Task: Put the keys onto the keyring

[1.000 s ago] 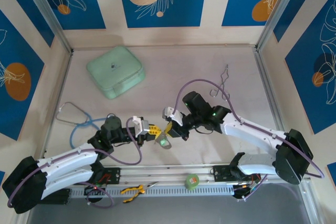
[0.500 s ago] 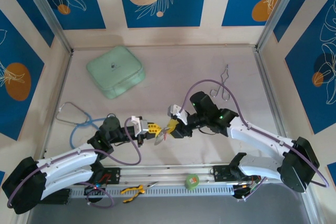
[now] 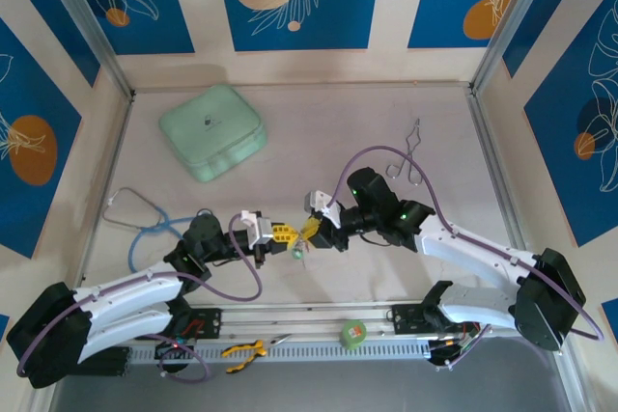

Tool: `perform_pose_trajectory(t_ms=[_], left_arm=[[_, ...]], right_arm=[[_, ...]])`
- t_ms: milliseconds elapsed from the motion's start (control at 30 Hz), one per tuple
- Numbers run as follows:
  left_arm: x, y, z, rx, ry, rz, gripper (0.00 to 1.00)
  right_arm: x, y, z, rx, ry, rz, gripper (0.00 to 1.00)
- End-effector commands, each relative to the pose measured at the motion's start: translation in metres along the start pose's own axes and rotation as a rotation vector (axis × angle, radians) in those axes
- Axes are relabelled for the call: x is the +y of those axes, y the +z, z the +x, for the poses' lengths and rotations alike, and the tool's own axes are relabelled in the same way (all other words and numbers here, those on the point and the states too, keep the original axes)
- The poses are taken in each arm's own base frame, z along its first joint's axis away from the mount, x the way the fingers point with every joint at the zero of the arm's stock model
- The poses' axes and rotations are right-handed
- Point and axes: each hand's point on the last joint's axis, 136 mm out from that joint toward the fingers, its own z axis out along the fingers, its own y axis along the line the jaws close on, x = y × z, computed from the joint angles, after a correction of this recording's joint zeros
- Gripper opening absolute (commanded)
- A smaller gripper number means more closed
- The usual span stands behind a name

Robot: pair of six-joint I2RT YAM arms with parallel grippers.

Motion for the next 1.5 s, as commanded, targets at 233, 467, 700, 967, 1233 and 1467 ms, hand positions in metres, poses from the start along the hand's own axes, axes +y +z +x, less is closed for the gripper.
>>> perform_pose_trajectory(t_ms=[233, 467, 700, 967, 1233, 1467], left_arm=[[0.010, -0.003, 0.002, 0.023, 0.005, -0.070, 0.24], [0.007, -0.006, 0.011, 0.137, 0.039, -0.055, 0.24], [0.003, 0.000, 0.013, 0.158, 0.015, -0.006, 0.22], [-0.002, 0.004, 0.015, 0.166, -0.003, 0.040, 0.14], [-0.005, 0.000, 0.009, 0.120, 0.015, 0.039, 0.00], [-0.007, -0.004, -0.002, 0.022, 0.056, 0.023, 0.00]], right_arm=[[0.005, -0.002, -0.003, 0.025, -0.058, -0.009, 0.00], [0.003, -0.002, 0.021, 0.260, -0.153, 0.012, 0.00], [0.005, 0.003, 0.017, 0.359, -0.225, 0.004, 0.00], [0.010, 0.010, 0.003, 0.371, -0.266, -0.008, 0.00], [0.008, 0.006, -0.014, 0.246, -0.191, 0.012, 0.14], [0.007, -0.004, 0.000, 0.141, -0.055, 0.004, 0.21]])
